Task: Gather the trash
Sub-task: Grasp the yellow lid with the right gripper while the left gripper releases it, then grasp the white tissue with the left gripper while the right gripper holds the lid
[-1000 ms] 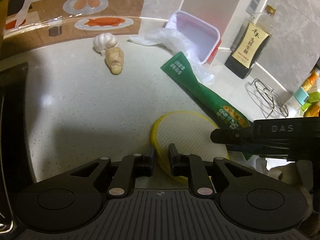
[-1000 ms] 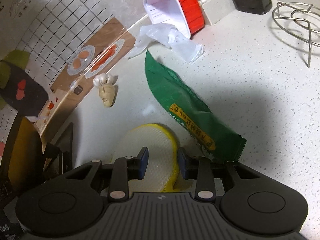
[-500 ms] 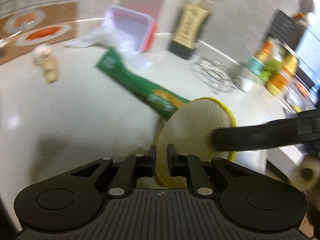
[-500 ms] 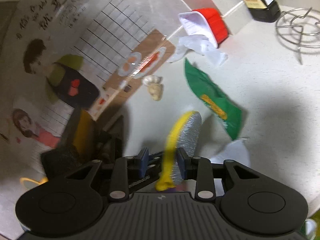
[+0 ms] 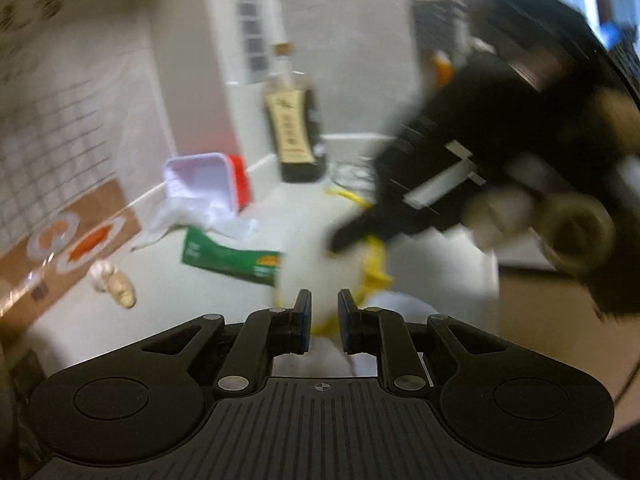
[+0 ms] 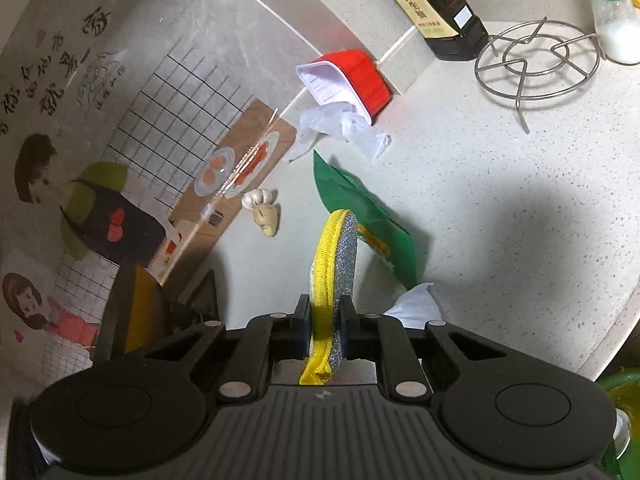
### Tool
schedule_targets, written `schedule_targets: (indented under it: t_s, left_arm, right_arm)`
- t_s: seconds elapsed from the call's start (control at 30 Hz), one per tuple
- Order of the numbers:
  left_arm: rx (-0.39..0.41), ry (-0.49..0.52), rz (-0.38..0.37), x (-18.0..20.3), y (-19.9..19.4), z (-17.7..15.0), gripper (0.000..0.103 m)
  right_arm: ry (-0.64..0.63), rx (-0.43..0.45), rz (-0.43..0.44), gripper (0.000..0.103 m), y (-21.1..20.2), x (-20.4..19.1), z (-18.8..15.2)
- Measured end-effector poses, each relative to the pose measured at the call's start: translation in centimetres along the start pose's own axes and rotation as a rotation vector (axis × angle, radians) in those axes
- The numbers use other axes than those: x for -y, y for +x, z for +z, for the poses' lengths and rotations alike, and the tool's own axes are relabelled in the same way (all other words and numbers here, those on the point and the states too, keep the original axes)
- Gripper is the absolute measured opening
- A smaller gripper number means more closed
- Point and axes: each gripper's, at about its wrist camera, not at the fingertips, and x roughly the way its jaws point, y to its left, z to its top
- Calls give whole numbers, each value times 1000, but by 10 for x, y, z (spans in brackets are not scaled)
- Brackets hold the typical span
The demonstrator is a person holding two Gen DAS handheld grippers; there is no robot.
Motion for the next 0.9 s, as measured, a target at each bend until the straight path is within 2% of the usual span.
schedule_targets:
  t_s: [0.07,0.13,0.2,0.3,0.43,0.5,0.6,0.67,0.77,0.9]
  left_arm:
    - [-40,7,-2,10,4,-6,21]
    - [-83,-36,-15,10,7,-12,21]
    - [-99,-107,-34,6,5,-16,21]
    - [-113,-252,-82,-9,5,-19,21]
    - [-111,-408,-79,-31,21,-17,20]
    - [-109,-476,-80,-41,32,-13,20]
    - [-157,-581,-89,-55,48,-6,20]
    - [-194,-602,-122,-55,49,-3,20]
    - [-252,-553,-169,-44,49,-3,20]
    - [-257,-532,-195,-29,59,-2,20]
  right_arm:
    - [-4,2,-4,13,-1,-2,-2]
    - [-27,27,-50,13,-3,-5,-5]
    - [-48,58,-74,13,-9,-8,-8]
    - [-62,124,-54,13,-37,-3,-12]
    - [-147,222,-181,13,-75,5,-19]
    - [-152,217,-214,13,-83,14,-25]
    - [-121,186,-222,13,-93,32,-38]
    - [-122,178,-233,13,-97,36,-48]
    - [-162,169,-261,13,-100,40,-66]
    - [-110,135,-243,13,-94,54,-74]
